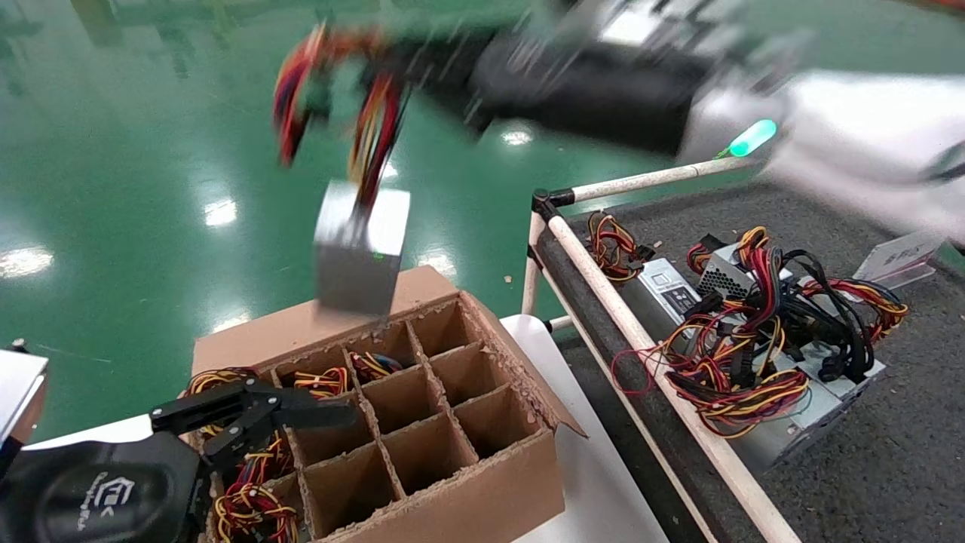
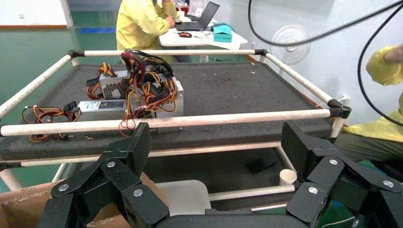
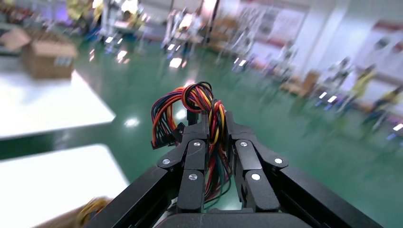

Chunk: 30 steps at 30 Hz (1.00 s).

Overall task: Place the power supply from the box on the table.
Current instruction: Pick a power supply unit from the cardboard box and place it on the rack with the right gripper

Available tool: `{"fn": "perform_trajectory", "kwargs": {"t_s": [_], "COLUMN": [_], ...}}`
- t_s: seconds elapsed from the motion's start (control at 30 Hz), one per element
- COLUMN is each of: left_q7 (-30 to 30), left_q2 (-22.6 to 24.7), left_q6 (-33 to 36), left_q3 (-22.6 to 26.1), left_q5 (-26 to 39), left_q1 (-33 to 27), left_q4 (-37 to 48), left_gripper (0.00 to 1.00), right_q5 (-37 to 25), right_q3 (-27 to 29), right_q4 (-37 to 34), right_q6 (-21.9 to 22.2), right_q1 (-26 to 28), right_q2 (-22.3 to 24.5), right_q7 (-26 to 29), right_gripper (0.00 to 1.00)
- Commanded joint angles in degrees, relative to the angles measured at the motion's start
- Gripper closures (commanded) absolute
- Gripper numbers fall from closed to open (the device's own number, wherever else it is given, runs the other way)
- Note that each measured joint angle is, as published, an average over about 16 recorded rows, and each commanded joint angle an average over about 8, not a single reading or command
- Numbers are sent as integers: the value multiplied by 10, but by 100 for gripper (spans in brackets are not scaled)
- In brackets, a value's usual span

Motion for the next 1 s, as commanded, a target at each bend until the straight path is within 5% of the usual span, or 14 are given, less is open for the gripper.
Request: {"fn": "perform_trajectory", "kwargs": {"t_s": [0.03, 0.47, 0.73, 1.0], "left_q7": [0, 0, 0, 0], "left_q2": [0, 0, 0, 0], "left_q6": [0, 0, 0, 0], "left_q3": [0, 0, 0, 0], "left_q5": [0, 0, 0, 0], "left_q1": [0, 0, 0, 0], "left_q4": [0, 0, 0, 0], "left_gripper": [0, 0, 0, 0], "right_q5": [13, -23, -74, -83], "right_q3": [10, -8, -43, -50], "right_q4": [-16, -106, -138, -156], "right_q6": [-27, -52, -7, 83], "right_q1": [23, 173, 196, 167], "right_q2": [18, 169, 232, 253], "right_q7": [2, 16, 9, 7], "right_gripper": [100, 100, 100, 100]}}
